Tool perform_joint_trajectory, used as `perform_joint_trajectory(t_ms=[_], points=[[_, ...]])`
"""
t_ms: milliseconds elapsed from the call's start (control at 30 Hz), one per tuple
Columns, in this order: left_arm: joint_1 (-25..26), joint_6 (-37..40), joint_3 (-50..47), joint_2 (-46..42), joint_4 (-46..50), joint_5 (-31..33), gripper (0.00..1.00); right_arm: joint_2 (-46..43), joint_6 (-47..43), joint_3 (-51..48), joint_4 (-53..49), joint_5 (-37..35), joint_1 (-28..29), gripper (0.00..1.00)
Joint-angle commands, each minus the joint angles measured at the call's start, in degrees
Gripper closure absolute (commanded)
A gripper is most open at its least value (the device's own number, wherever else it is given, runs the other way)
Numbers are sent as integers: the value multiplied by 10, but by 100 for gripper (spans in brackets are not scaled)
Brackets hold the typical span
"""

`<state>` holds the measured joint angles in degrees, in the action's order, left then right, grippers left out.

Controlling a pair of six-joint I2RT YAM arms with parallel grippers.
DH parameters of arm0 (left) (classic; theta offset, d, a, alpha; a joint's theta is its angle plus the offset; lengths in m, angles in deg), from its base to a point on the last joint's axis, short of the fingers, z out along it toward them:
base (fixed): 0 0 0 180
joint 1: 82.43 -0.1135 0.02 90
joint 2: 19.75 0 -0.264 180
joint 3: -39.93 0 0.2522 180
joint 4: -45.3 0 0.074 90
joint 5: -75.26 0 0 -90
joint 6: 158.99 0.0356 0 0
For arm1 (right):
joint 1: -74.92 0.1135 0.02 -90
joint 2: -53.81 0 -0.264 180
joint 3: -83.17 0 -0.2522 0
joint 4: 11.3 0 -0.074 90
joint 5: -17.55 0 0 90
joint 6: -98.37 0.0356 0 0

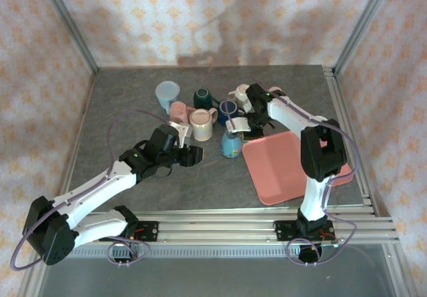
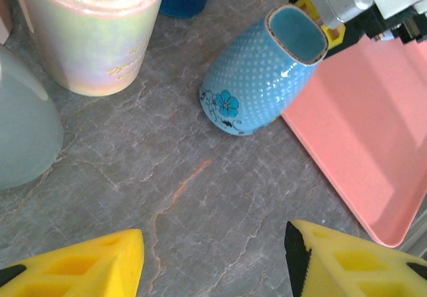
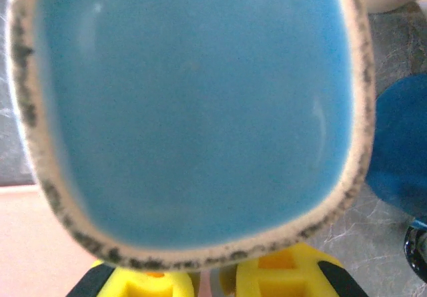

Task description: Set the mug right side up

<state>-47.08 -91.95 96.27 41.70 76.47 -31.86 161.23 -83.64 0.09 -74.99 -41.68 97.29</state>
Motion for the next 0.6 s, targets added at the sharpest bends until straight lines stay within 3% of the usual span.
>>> perform_joint_trajectory(t_ms=[0, 133, 267, 567], points=[[-3, -1, 12, -27, 16, 21, 41, -62, 66, -9, 8, 56, 3, 100], [-5, 26, 37, -40, 55, 39, 41, -107, 113, -31, 24, 78, 4, 100], [-14, 20, 48, -51, 56, 10, 41, -154, 184, -54, 50, 97, 3, 100], [-21, -44, 66, -73, 18, -82, 40, -287, 640, -142, 295, 111, 3, 100]])
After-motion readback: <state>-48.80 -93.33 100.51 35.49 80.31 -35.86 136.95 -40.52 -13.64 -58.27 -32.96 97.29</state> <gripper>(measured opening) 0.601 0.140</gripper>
